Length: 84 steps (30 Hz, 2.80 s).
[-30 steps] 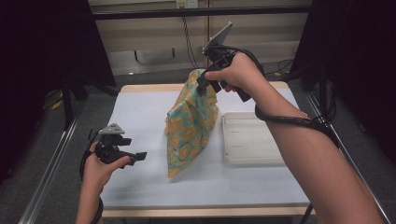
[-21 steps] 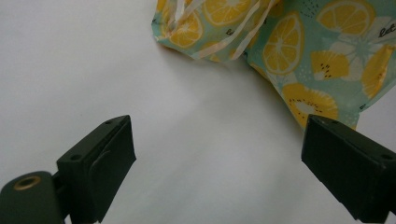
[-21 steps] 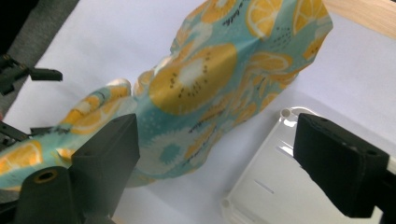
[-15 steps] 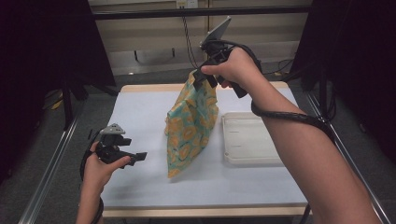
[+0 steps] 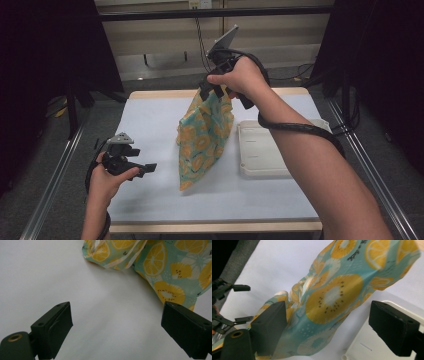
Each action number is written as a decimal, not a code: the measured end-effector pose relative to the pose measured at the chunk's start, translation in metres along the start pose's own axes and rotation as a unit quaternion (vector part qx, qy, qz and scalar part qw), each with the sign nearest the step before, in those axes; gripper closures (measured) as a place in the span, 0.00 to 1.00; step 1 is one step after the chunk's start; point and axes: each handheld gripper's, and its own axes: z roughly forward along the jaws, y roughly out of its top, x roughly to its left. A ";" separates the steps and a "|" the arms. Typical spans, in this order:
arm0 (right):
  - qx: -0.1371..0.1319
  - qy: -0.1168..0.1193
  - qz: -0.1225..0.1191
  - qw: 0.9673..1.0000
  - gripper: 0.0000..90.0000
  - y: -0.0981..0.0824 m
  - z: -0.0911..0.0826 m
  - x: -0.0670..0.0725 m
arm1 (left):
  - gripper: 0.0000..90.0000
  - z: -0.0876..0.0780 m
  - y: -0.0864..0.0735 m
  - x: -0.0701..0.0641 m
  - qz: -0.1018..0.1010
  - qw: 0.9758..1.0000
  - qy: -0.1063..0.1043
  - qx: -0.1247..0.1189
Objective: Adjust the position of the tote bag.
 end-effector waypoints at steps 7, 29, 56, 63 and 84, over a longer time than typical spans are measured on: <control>0.013 0.018 0.011 1.000 0.36 -0.004 0.010 0.001 | 0.11 0.001 0.000 0.001 -0.002 1.000 0.002 -0.001; 0.063 0.000 0.028 0.998 1.00 0.000 0.026 0.002 | 0.13 -0.001 0.002 0.000 0.006 1.000 0.012 -0.007; 0.084 0.048 -0.449 0.888 1.00 0.021 0.022 0.052 | 0.14 -0.002 0.001 0.000 0.007 1.000 0.015 -0.011; 0.085 0.067 -0.516 0.850 1.00 0.025 0.024 0.060 | 0.15 -0.004 -0.002 0.003 0.002 1.000 0.020 -0.009; 0.081 0.031 -0.351 0.932 1.00 0.012 0.039 0.051 | 0.15 -0.009 -0.004 0.002 -0.002 1.000 0.026 -0.013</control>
